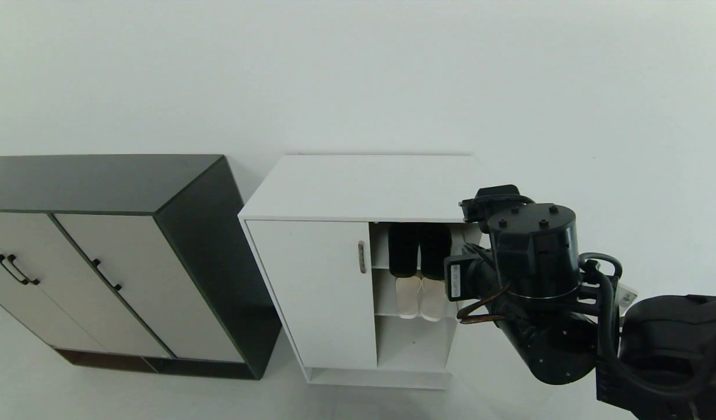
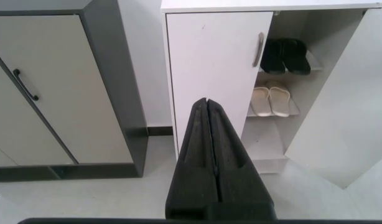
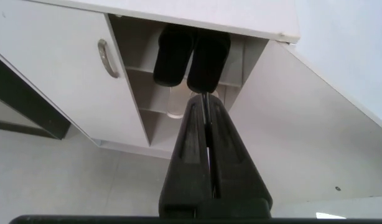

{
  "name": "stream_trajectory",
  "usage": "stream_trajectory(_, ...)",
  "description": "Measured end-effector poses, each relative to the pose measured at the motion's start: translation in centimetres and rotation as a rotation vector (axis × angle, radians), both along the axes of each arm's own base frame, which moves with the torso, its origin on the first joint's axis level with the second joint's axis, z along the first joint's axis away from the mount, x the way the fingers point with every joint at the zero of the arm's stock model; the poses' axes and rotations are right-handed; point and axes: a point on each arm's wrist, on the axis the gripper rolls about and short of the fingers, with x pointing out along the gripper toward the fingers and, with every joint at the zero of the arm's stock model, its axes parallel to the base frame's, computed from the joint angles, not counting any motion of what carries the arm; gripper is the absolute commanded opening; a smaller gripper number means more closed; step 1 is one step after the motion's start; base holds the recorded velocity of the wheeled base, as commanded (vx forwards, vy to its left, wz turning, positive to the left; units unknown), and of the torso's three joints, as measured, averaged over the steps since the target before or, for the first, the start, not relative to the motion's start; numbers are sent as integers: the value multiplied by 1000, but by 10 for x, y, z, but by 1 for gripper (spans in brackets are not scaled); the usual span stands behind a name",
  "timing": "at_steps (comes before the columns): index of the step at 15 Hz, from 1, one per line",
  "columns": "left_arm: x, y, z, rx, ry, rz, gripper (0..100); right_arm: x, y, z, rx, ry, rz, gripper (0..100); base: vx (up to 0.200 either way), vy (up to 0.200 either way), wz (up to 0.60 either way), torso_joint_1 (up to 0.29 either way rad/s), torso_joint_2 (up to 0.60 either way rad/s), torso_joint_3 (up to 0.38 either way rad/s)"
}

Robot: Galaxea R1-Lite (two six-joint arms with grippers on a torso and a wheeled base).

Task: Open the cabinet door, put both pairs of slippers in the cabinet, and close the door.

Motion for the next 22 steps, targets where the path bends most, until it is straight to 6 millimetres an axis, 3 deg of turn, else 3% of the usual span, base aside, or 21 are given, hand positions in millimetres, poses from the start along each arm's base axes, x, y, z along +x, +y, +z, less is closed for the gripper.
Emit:
stream_trajectory(8,0,0,0,0,0,0,0,5,-5,-1,-18,2,-17,0,0,0,-600,4,3,-1)
stream_trajectory(10,0,0,0,0,0,0,0,11,-10,-1,-39,1,-39,0,0,0,0,0,0,0)
stream_trajectory(14,0,0,0,1,0,1,0,28,-24,4,-39,-7,-93,0,0,0,0,0,0,0)
stream_trajectory(17,0,0,0,1,0,0,0,50,-34,21,3,-24,-112,0,0,0,0,0,0,0)
stream_trajectory(22,0,0,0,1,0,-1,0,82,-40,36,102,38,-97,0,-200,0,0,3,1,-1)
